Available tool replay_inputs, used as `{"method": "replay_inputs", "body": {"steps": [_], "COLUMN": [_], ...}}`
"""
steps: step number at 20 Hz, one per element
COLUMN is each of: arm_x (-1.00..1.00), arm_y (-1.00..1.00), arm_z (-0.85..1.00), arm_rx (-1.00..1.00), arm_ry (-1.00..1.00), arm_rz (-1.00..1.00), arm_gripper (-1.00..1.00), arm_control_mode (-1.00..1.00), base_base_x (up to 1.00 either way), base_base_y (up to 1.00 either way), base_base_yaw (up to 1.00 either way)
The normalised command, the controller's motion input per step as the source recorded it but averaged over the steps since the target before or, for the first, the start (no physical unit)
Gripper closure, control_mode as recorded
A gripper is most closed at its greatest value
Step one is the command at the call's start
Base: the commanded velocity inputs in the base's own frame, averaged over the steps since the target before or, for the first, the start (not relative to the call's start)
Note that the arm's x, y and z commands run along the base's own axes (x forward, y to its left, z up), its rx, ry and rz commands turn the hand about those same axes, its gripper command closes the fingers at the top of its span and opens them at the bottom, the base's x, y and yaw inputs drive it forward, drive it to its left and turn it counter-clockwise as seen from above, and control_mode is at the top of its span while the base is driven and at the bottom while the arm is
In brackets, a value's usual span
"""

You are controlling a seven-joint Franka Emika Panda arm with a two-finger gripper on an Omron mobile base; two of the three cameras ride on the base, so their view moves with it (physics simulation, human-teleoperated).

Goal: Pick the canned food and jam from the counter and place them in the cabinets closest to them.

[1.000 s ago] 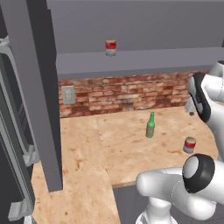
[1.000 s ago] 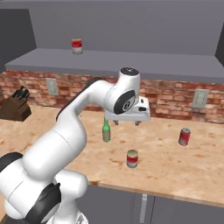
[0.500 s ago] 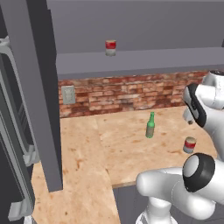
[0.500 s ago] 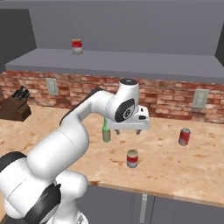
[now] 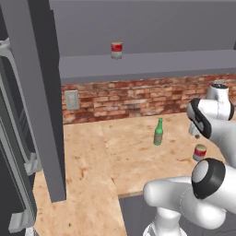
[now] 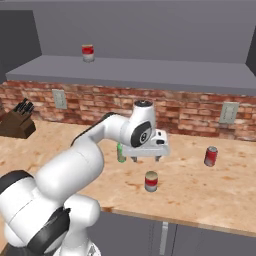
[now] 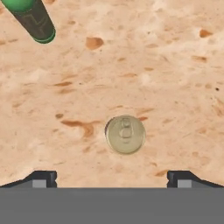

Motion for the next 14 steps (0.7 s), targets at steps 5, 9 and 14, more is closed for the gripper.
{"method": "replay_inputs", "body": {"steps": [5, 9, 14], "arm_x": [0.15, 0.15, 0.13], "arm_y": [-0.09, -0.16, -0.16], "arm_z": [-0.38, -0.36, -0.30], "arm_rx": [-0.03, 0.00, 0.00], "arm_ry": [0.05, 0.04, 0.03], "arm_rz": [0.00, 0.00, 0.00], "arm_gripper": [-1.00, -1.00, -1.00], "arm_control_mode": [-1.00, -1.00, -1.00], "base_base_x": [0.00, 0.00, 0.00], "base_base_y": [0.00, 0.00, 0.00], "base_base_yaw": [0.00, 0.00, 0.00]}}
